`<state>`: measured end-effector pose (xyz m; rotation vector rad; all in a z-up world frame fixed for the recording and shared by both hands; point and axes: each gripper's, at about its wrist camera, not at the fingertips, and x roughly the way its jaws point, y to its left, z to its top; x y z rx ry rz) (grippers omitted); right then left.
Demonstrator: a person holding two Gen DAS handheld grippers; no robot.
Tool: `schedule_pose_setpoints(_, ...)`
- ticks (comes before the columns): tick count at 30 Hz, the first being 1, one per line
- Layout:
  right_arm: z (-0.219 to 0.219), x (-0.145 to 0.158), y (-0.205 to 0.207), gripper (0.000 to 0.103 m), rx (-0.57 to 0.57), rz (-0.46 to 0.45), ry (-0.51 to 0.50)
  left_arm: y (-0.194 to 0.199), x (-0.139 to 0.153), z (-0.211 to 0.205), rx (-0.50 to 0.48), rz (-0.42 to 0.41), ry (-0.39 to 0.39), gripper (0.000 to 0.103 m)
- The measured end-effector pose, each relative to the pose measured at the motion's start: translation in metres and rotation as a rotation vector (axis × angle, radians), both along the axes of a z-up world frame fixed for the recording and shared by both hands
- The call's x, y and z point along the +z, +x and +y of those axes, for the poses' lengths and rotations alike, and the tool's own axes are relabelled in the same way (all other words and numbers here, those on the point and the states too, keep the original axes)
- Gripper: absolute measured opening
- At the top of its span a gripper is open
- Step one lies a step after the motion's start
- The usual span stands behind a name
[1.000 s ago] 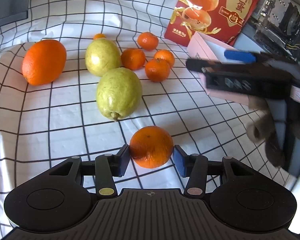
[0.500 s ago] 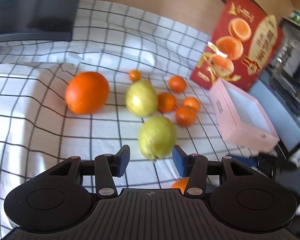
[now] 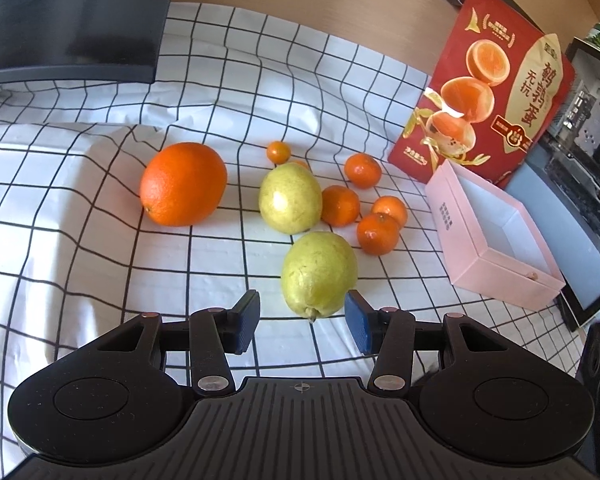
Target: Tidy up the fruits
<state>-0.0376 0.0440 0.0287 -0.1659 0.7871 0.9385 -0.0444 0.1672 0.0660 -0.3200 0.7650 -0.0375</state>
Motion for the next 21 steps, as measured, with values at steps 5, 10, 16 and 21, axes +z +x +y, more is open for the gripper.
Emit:
schedule_pose_setpoints(5, 0.009, -0.001, -0.014, 0.048, 0.046, -0.033, -0.028, -0.002, 0.002, -0.003, -0.005, 0.001, 0.016, 0.052)
schedule_pose_setpoints(10, -0.029, 0.003, -0.002, 0.048, -0.121, -0.042, -0.038, 0.009, 0.004, -0.018, -0.081, -0.009, 0.063, 0.052)
schedule_pose_setpoints(16, -0.109, 0.009, 0.004, 0.048, -0.415, -0.146, -0.121, 0.048, 0.012, -0.061, -0.246, -0.056, 0.153, 0.052)
schedule_pose_setpoints(21, -0.156, -0.003, 0.013, 0.048, -0.604, -0.161, -0.187, 0.101, 0.008, -0.094, -0.248, -0.023, 0.229, 0.052)
